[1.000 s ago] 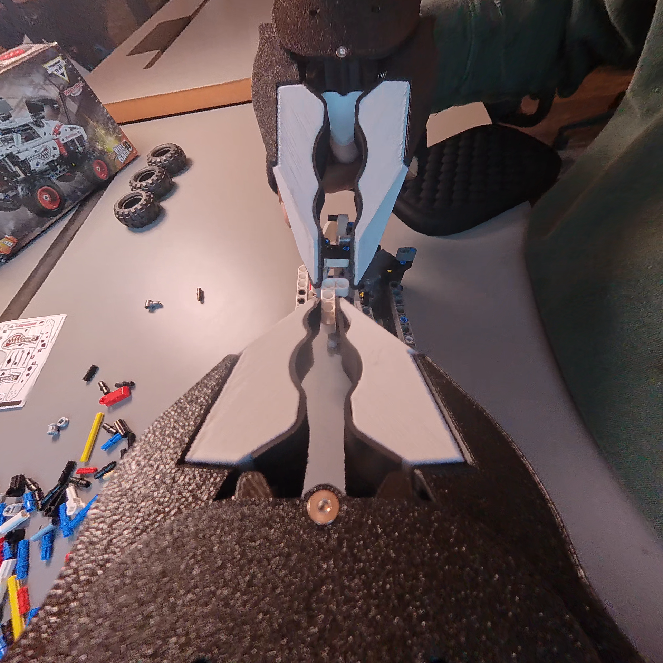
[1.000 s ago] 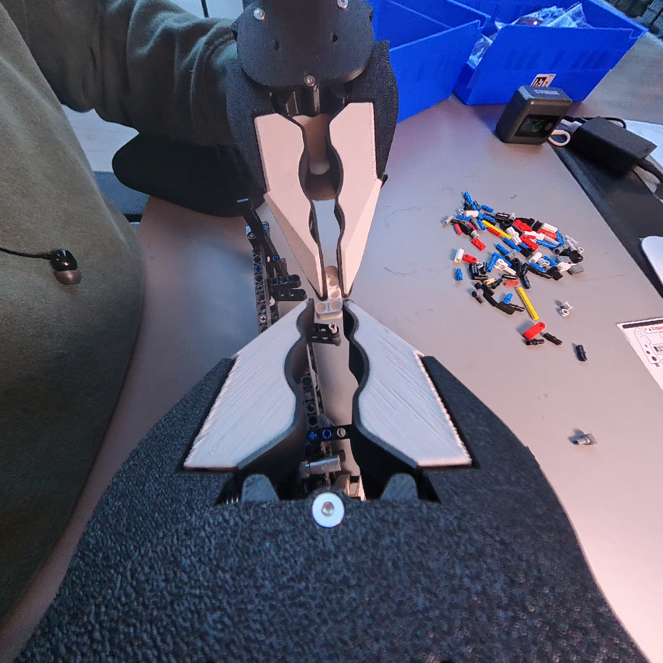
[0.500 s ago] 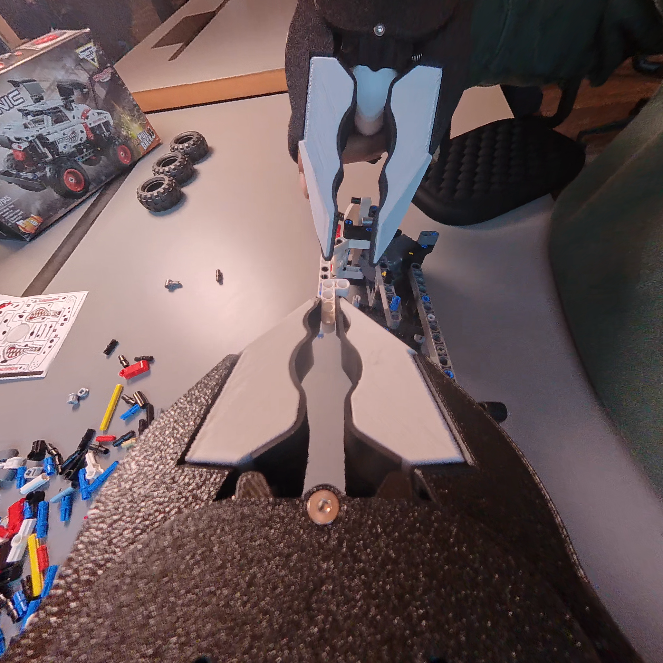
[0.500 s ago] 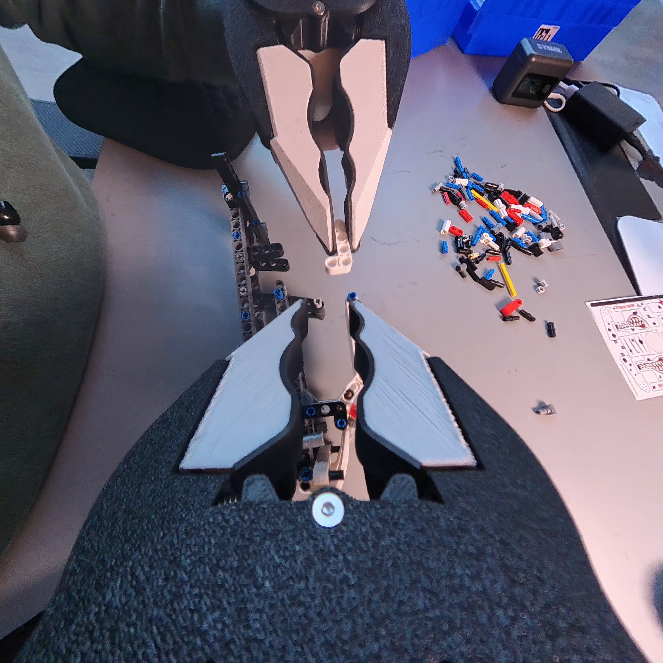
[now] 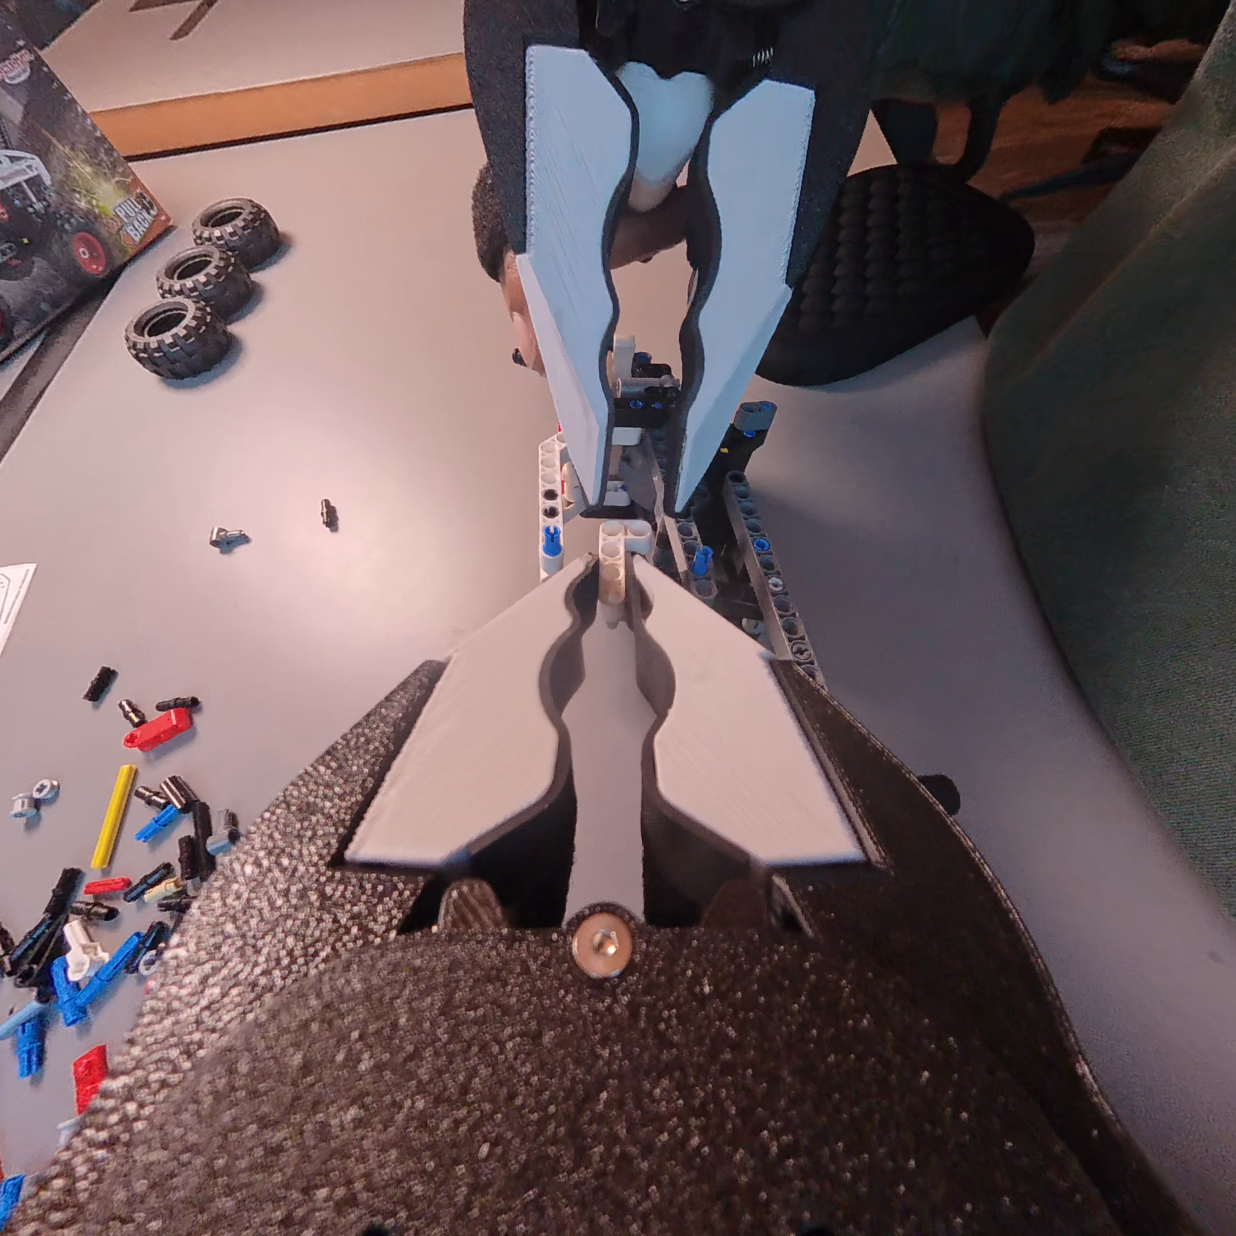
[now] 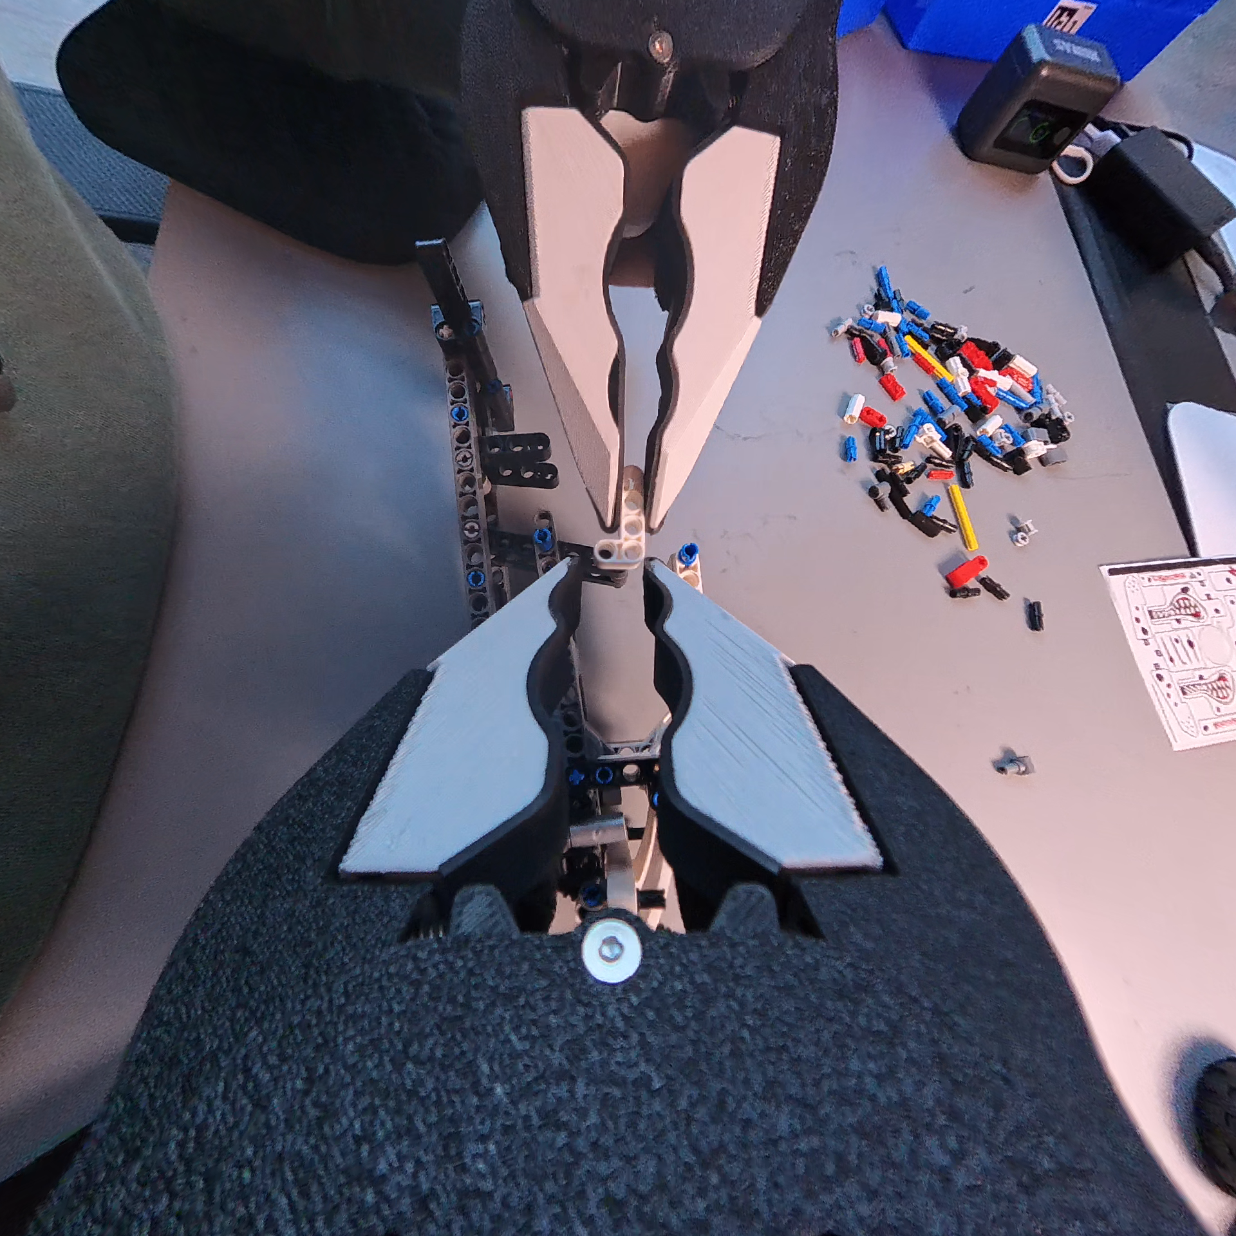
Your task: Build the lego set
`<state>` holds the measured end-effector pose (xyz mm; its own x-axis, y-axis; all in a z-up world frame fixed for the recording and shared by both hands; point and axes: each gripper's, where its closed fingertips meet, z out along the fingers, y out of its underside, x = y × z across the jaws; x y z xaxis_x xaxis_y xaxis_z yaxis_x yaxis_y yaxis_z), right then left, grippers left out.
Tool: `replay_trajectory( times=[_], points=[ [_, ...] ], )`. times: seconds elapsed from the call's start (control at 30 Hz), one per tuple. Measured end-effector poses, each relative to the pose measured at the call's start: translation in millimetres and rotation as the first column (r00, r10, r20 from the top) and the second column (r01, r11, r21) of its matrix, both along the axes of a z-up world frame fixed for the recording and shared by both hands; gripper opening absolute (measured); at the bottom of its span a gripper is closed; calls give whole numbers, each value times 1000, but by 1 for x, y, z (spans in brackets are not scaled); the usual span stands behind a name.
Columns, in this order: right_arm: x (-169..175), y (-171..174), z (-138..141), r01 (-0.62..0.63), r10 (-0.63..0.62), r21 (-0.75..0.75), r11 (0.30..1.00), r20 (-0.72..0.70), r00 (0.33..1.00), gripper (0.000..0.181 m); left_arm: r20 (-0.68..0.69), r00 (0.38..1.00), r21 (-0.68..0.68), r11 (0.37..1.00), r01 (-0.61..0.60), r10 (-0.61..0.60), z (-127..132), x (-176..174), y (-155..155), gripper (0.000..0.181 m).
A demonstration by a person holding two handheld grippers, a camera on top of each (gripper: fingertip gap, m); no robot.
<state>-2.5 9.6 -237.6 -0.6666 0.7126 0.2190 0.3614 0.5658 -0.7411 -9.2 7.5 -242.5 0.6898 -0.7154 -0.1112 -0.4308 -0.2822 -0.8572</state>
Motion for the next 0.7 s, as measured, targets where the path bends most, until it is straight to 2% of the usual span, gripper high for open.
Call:
replay_trajectory(
  times=[0.27,0.7],
  points=[
    [-5,-3,-6,-16,15,51,999,26,1000,17,-28,999,-28,999,41,-42,-3,1,-3,7],
    [-9,-3,-10,22,-24,35,999,80,997,15,-75,987,-82,987,139,-145,-5,-2,-2,7]
  ],
)
